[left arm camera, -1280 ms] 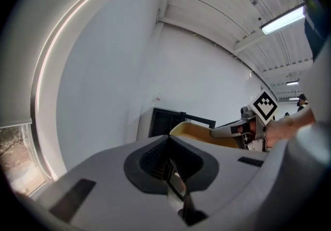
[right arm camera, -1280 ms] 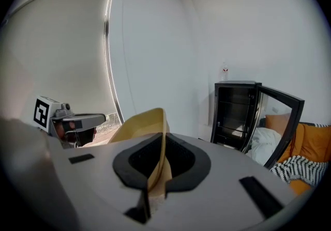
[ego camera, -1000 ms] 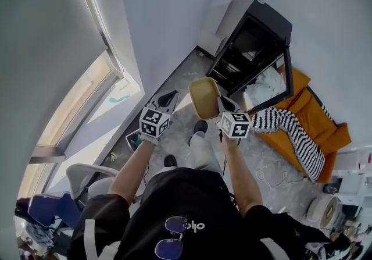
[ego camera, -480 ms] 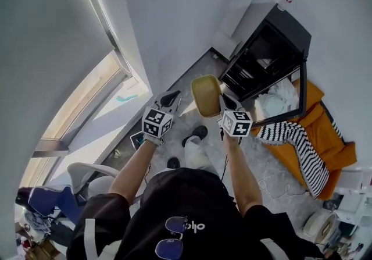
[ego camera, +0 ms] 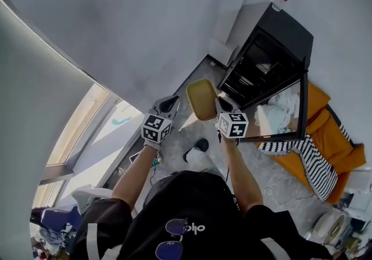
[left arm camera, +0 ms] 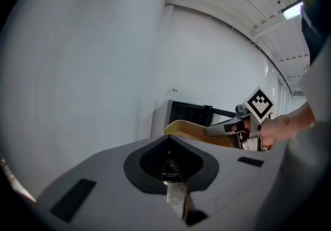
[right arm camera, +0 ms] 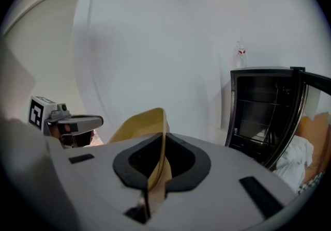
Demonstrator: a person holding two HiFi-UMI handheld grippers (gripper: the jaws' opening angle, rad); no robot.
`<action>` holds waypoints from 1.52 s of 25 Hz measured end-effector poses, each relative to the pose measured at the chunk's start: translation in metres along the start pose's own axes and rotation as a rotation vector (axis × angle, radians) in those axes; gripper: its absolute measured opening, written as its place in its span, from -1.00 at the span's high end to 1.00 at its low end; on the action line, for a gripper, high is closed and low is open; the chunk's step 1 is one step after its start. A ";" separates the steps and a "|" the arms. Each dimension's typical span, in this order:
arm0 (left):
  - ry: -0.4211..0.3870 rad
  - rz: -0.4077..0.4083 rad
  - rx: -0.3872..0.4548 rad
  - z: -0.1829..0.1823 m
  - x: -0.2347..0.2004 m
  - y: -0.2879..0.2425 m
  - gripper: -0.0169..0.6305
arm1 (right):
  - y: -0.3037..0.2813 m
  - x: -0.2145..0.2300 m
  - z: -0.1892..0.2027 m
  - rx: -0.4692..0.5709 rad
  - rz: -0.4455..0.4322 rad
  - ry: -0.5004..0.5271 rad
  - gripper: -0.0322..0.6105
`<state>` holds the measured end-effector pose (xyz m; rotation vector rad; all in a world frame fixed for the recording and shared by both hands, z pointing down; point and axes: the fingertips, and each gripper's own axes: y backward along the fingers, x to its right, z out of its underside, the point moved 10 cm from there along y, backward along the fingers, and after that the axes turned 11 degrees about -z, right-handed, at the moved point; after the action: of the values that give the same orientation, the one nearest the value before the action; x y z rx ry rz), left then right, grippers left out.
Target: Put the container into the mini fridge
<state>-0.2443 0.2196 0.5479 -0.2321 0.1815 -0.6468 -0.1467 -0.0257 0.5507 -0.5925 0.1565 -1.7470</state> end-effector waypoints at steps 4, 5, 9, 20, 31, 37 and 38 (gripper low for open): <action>-0.021 0.023 -0.008 -0.026 0.010 -0.063 0.92 | -0.010 0.055 -0.026 0.015 0.010 -0.024 0.82; -0.029 0.033 -0.012 -0.031 0.013 -0.078 0.92 | -0.011 0.068 -0.032 0.021 0.016 -0.030 0.82; -0.066 0.084 -0.023 -0.050 0.033 -0.132 0.92 | -0.006 0.116 -0.048 0.052 0.051 -0.062 0.82; -0.177 0.269 -0.027 -0.109 0.119 -0.259 0.92 | 0.060 0.238 -0.070 0.154 0.216 -0.167 0.82; -0.264 0.506 -0.015 -0.131 0.215 -0.330 0.92 | 0.143 0.293 -0.036 0.243 0.420 -0.300 0.82; -0.273 0.600 -0.027 -0.136 0.232 -0.365 0.92 | 0.152 0.307 -0.034 0.271 0.499 -0.343 0.82; -0.271 0.614 -0.031 -0.135 0.233 -0.372 0.92 | 0.151 0.310 -0.034 0.277 0.511 -0.347 0.82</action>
<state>-0.3074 -0.2320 0.4964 -0.2746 -0.0030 -0.0001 -0.0763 -0.3648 0.5536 -0.5807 -0.1655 -1.1273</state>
